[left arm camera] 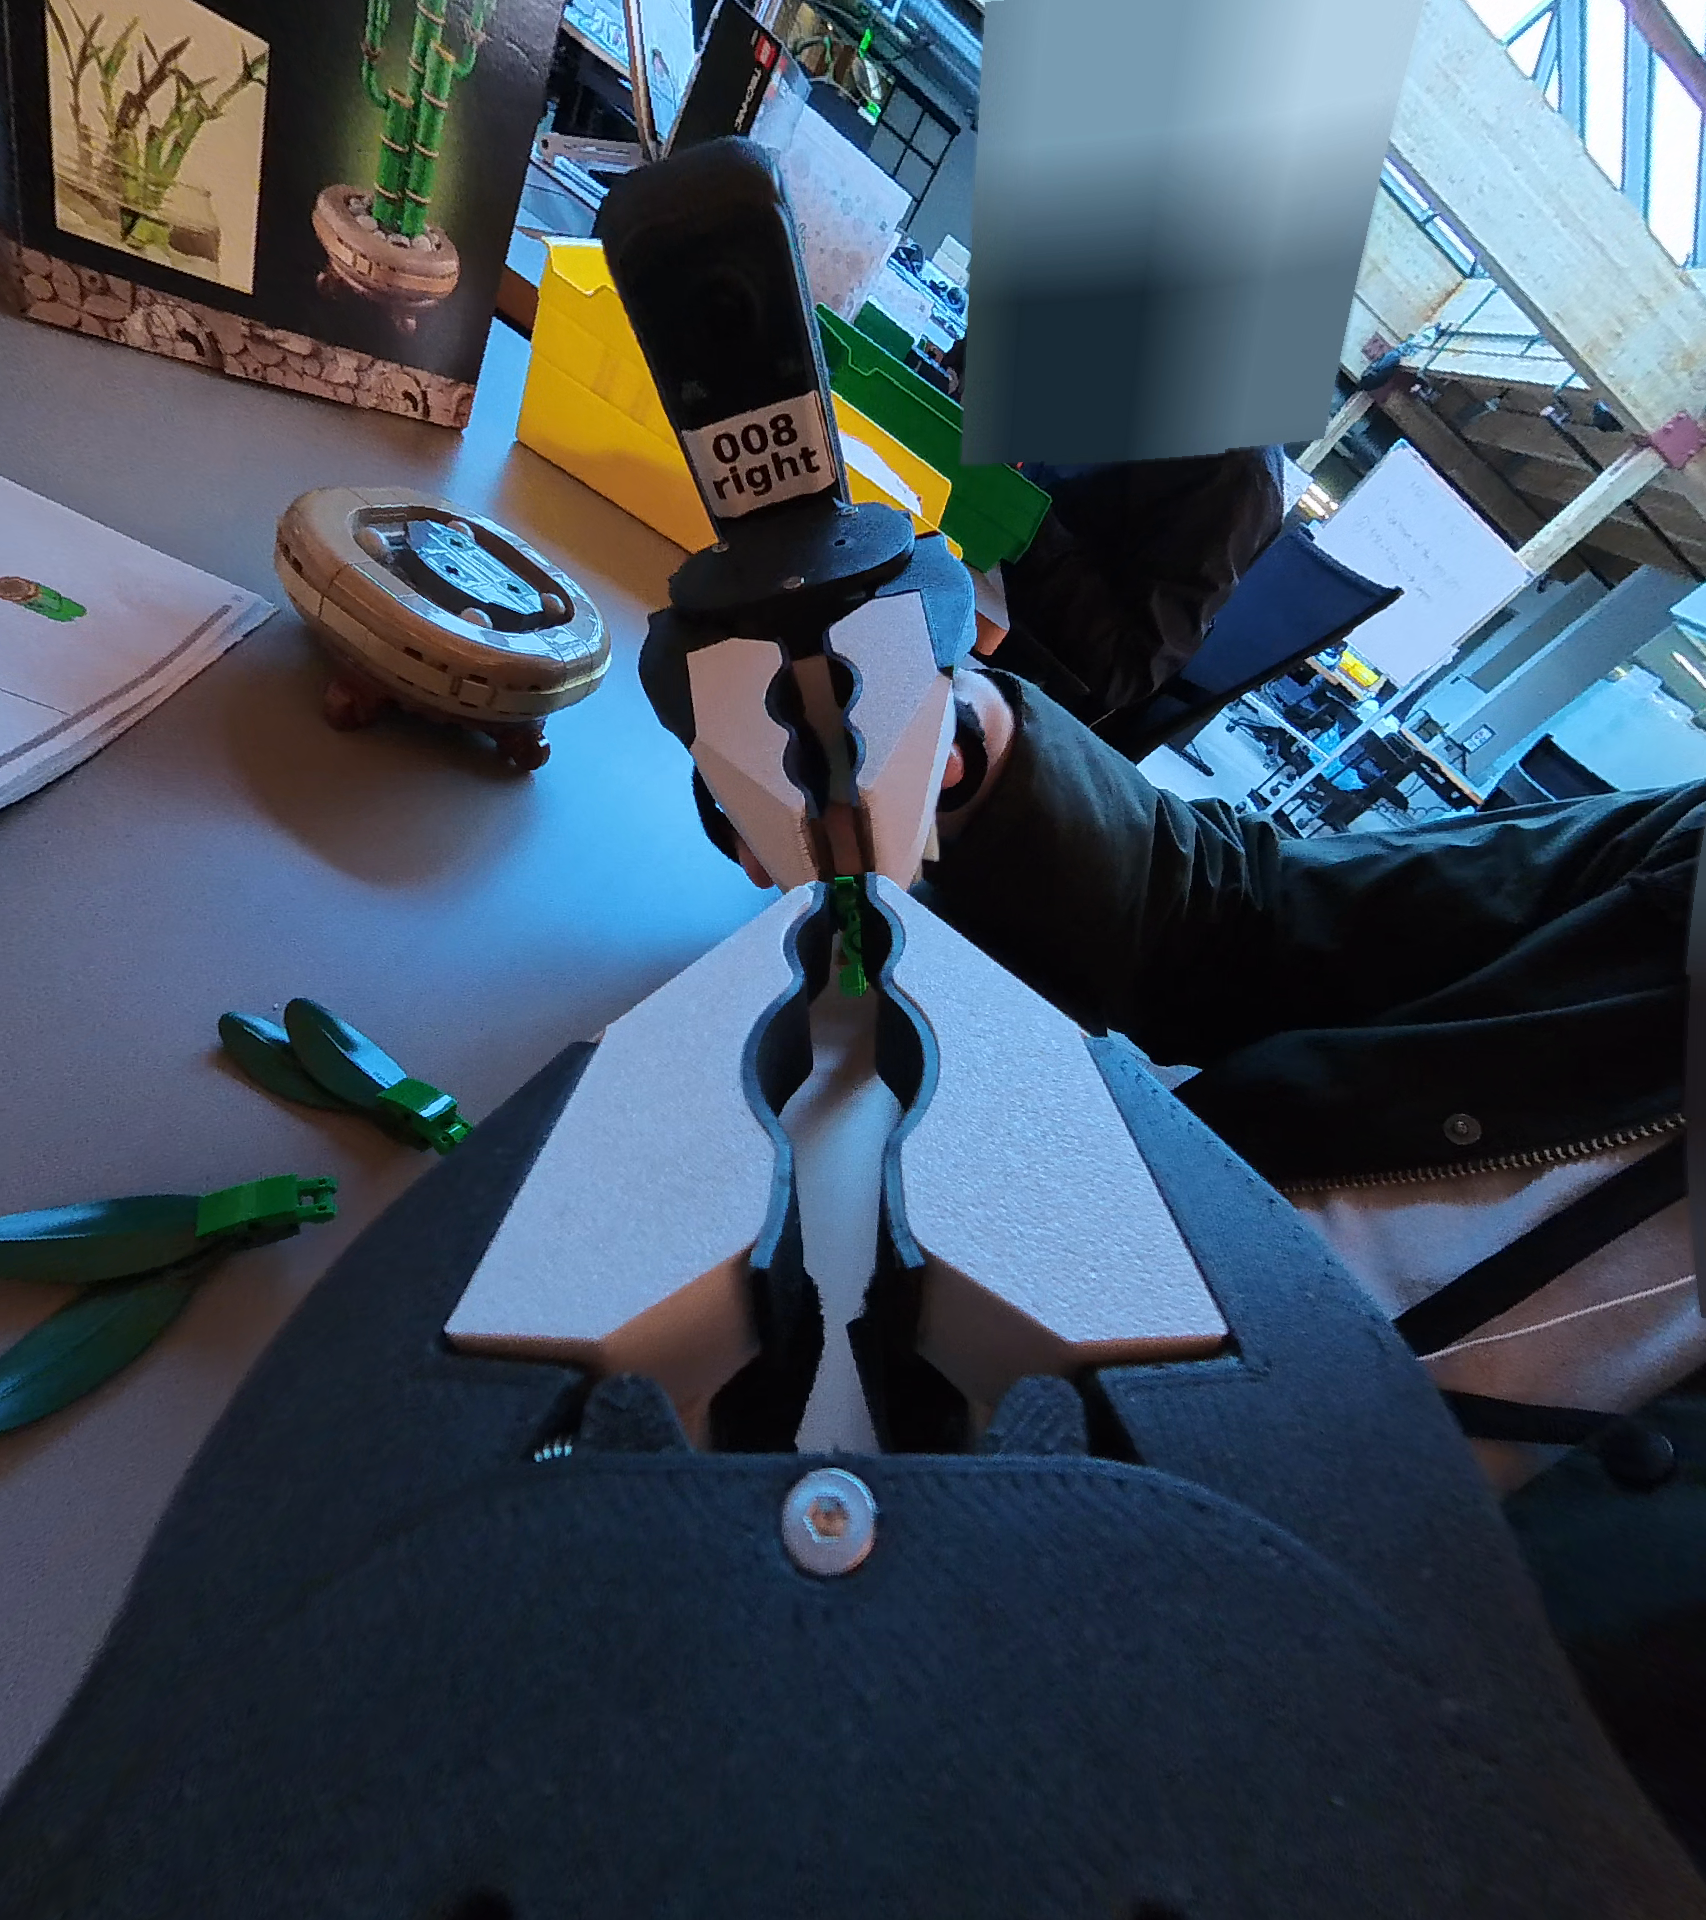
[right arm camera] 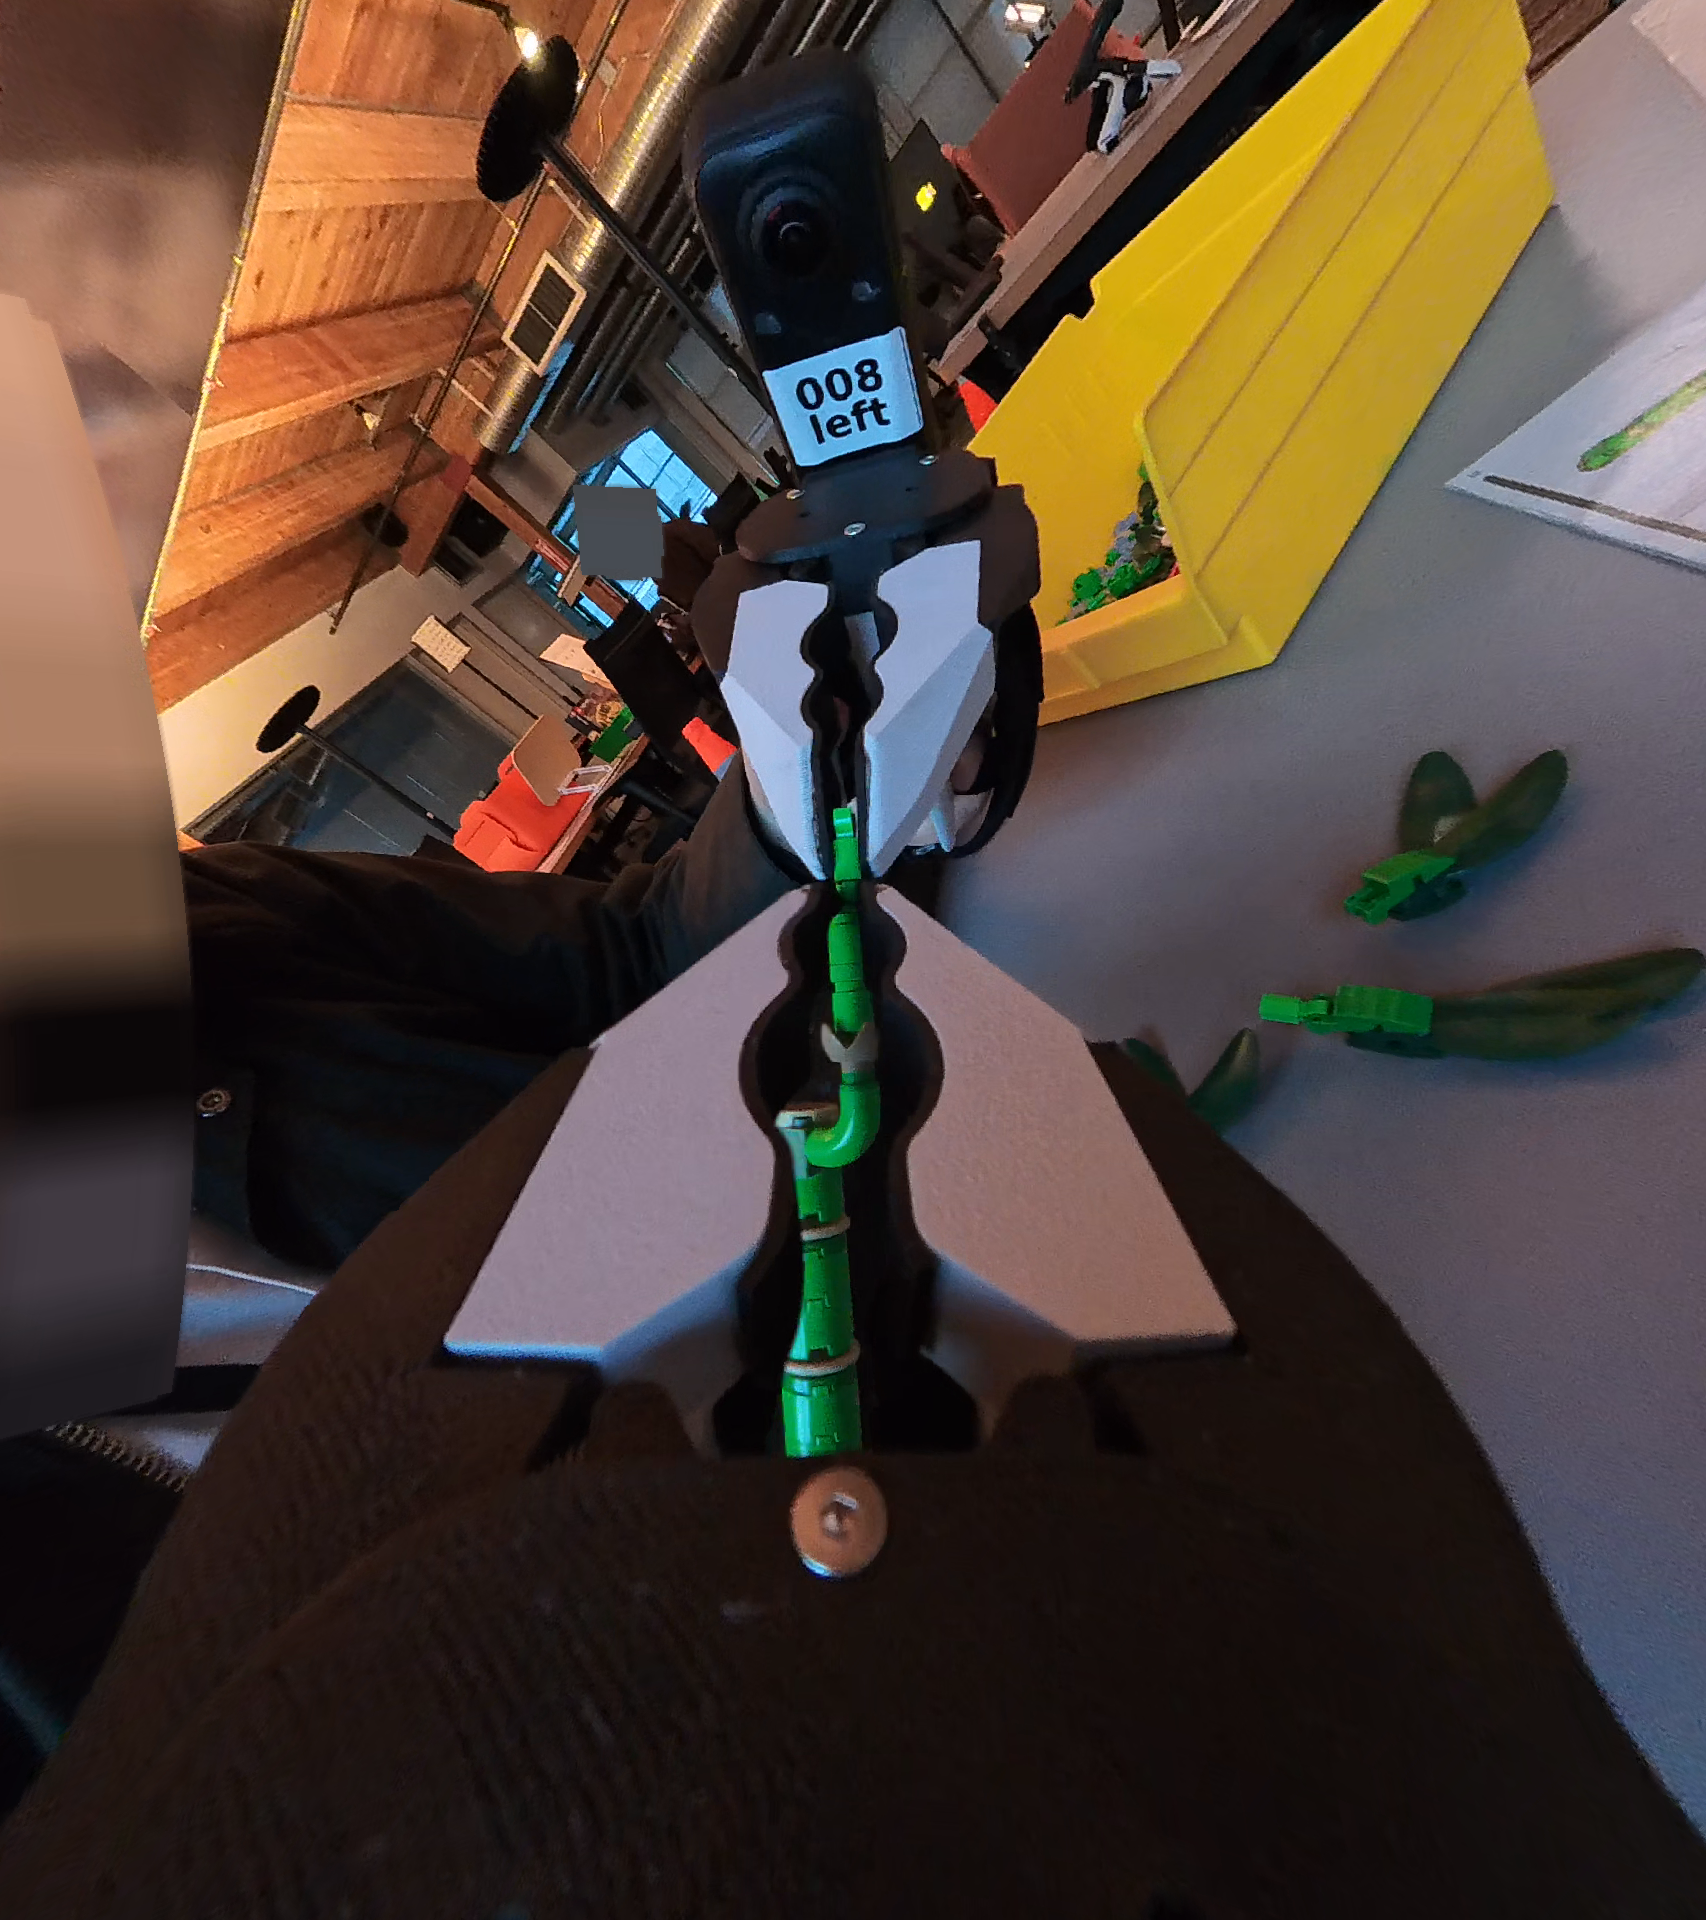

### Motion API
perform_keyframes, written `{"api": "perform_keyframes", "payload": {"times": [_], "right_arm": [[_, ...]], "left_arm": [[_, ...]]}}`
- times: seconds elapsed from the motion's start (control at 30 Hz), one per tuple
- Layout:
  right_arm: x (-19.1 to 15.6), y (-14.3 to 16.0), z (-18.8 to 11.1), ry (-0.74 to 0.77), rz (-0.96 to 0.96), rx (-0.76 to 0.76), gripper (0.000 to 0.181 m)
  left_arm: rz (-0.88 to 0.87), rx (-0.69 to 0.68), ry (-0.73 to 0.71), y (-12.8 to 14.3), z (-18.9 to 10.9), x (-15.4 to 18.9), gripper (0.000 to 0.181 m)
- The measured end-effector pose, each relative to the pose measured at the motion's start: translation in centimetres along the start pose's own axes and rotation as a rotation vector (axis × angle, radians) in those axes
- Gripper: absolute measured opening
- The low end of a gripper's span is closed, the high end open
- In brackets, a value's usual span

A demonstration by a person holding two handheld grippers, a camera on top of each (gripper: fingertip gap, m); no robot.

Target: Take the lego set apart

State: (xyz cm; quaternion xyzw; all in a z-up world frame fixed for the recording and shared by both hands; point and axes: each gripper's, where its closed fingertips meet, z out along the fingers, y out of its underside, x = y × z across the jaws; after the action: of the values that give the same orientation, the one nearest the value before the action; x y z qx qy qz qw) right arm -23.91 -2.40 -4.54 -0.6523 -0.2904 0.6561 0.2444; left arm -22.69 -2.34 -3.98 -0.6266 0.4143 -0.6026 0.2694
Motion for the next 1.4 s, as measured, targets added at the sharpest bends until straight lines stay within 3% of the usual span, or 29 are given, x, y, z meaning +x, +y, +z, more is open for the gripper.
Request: {"api": "perform_keyframes", "payload": {"times": [0.4, 0.6, 1.07, 1.23, 1.33, 1.4], "right_arm": [[0.4, 0.4, -0.2, 0.081, -0.029, -0.052, 0.002], [0.3, 0.9, -0.1, 0.045, 0.021, -0.073, 0.002], [-0.3, 2.7, -1.1, 0.048, -0.056, -0.186, 0.002], [0.9, 2.6, -0.7, 0.099, -0.082, -0.159, 0.003], [0.9, 2.5, 0.0, 0.079, -0.01, -0.122, 0.022], [1.2, 3.2, 0.5, 0.084, 0.024, -0.148, 0.023]], "left_arm": [[0.006, -0.031, -0.023, 0.4, 0.2, -0.2, 0.003], [-0.04, -0.066, -0.002, 0.8, 0.0, -0.2, 0.003], [-0.051, -0.128, 0.056, 2.2, 1.3, 0.8, 0.003], [-0.052, -0.129, 0.005, 2.6, 1.2, -0.3, 0.003], [-0.034, -0.132, -0.026, 2.6, 1.0, -0.7, 0.003], [-0.025, -0.157, -0.036, 3.0, 1.2, -0.8, 0.003]]}}
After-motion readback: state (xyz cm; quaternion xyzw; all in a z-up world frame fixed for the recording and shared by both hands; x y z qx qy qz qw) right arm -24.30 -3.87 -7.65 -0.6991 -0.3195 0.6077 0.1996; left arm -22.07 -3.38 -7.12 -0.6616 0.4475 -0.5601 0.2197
